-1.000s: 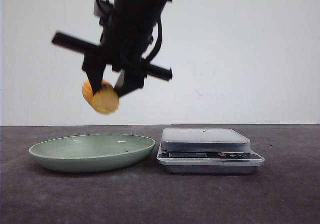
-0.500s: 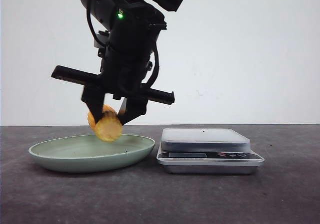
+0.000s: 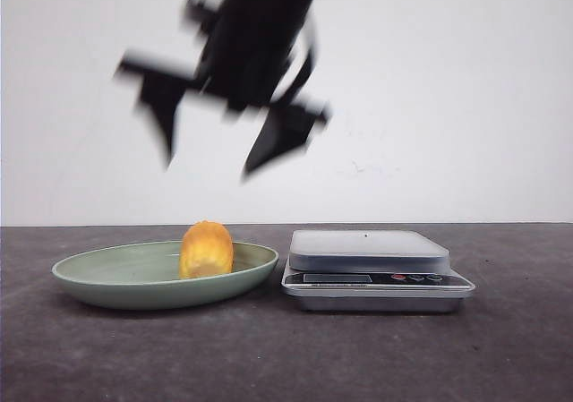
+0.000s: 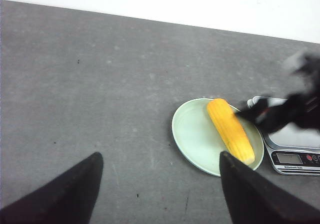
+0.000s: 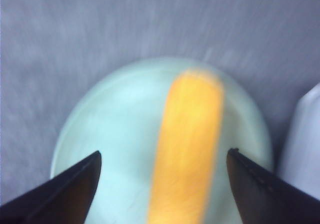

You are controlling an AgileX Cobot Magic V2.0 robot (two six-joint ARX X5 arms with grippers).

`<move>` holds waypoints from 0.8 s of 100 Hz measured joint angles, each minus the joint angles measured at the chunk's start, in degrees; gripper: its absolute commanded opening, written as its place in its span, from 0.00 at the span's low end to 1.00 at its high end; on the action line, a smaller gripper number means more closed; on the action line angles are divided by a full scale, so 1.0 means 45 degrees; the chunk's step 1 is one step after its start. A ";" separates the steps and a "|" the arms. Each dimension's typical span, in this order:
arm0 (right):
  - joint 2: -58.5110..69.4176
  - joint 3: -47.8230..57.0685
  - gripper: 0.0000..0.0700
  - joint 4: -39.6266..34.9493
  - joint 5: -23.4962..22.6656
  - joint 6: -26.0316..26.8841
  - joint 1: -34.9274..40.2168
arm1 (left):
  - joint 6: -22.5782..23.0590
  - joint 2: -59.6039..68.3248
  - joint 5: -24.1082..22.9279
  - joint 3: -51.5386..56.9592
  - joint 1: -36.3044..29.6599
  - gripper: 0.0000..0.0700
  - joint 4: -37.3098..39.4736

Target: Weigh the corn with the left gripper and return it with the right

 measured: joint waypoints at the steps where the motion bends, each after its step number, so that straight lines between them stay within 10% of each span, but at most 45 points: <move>1: -0.0194 0.0000 0.72 -0.0053 0.0024 -0.0117 -0.0078 | 0.0000 0.0000 -0.0005 0.0000 0.0000 0.61 0.0000; 35: -0.7431 0.0000 0.72 -0.3361 0.0452 -0.3541 -0.3240 | 0.0029 0.0000 -0.0005 0.0000 0.0005 0.61 0.0500; 80: -1.6305 -0.0053 0.72 -1.0613 0.0665 -0.4099 -0.4517 | 0.0141 0.0000 0.0000 0.0000 0.0000 0.61 0.1311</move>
